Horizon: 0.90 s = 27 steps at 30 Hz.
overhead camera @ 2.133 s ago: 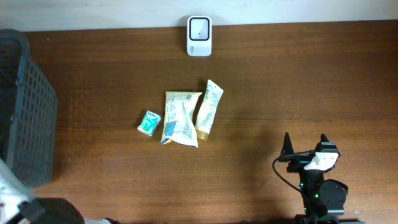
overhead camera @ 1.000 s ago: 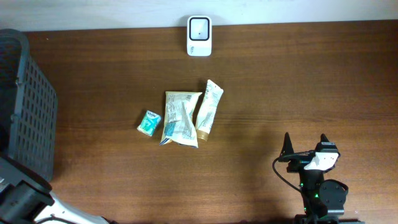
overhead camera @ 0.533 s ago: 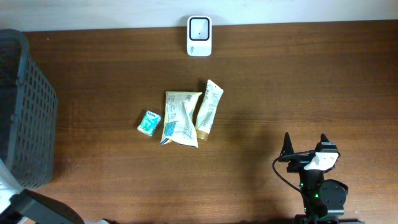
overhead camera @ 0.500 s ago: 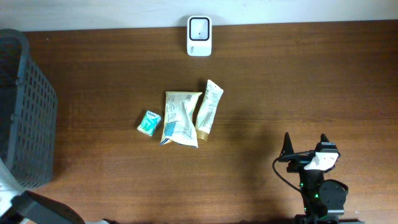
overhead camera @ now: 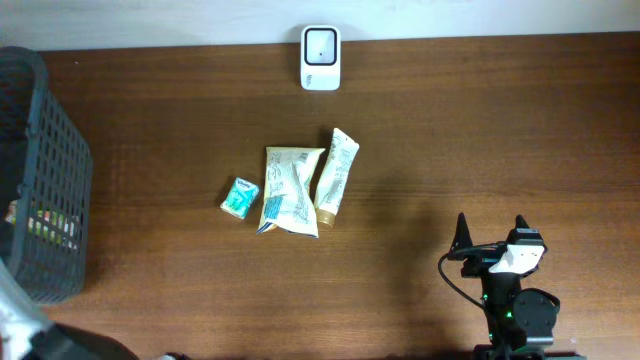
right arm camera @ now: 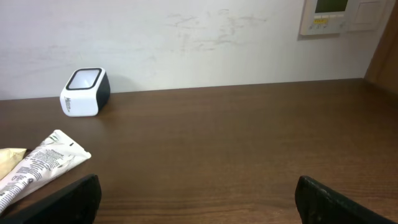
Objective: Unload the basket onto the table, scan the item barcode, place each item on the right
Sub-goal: 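Reach the left gripper into the basket and grasp a green tea pouch, then carry the green tea pouch with the left gripper and drop it right of the tube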
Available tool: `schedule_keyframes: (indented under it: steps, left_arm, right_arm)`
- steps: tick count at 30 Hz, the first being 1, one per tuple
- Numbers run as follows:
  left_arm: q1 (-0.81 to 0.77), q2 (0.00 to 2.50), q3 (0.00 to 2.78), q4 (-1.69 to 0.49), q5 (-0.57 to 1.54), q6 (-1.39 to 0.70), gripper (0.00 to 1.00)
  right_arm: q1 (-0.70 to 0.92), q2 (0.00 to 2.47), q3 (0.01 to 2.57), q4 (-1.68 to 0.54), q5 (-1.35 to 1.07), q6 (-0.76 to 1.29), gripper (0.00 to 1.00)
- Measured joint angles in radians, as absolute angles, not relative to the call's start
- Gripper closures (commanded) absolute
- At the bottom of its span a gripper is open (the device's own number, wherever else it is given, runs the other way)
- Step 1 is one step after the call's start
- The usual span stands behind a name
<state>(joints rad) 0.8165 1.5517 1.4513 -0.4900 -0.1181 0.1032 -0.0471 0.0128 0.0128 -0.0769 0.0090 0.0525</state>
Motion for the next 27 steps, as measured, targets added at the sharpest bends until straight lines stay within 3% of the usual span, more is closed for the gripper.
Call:
schedule_keyframes:
  steps: [3,8,9,10,11,13,21,27]
  left_arm:
    - [0.817,1.723,1.452,-0.527,-0.099,0.101,0.01]
    - [0.818,1.994,1.452,-0.525,-0.022,0.036,0.01]
    - [0.818,2.048,1.452,-0.526,-0.018,0.017,0.09]
    - [0.818,2.069,1.454,-0.508,-0.014,0.006,0.36]
    - [0.818,2.070,1.455,-0.505,-0.013,-0.003,0.81]
    - [0.818,2.074,1.455,-0.490,-0.009,-0.012,1.00]
    - [0.817,2.059,1.525,-0.553,0.002,-0.016,1.00]
    - [0.818,1.564,1.788,-0.475,0.260,-0.016,1.00]
  right_arm:
    - [-0.047,0.013,0.013,-0.077,0.009,0.053,0.01]
    - [-0.047,0.013,0.013,-0.077,0.009,0.053,0.01]
    - [-0.047,0.013,0.013,-0.077,0.009,0.052,0.01]
    - [-0.047,0.013,0.013,-0.077,0.009,0.053,0.01]
    - [-0.047,0.013,0.013,-0.077,0.009,0.053,0.01]
    - [-0.047,0.013,0.013,-0.077,0.009,0.053,0.02]
    - [-0.047,0.013,0.013,-0.077,0.009,0.053,0.01]
    - [-0.047,0.013,0.013,-0.077,0.009,0.053,0.01]
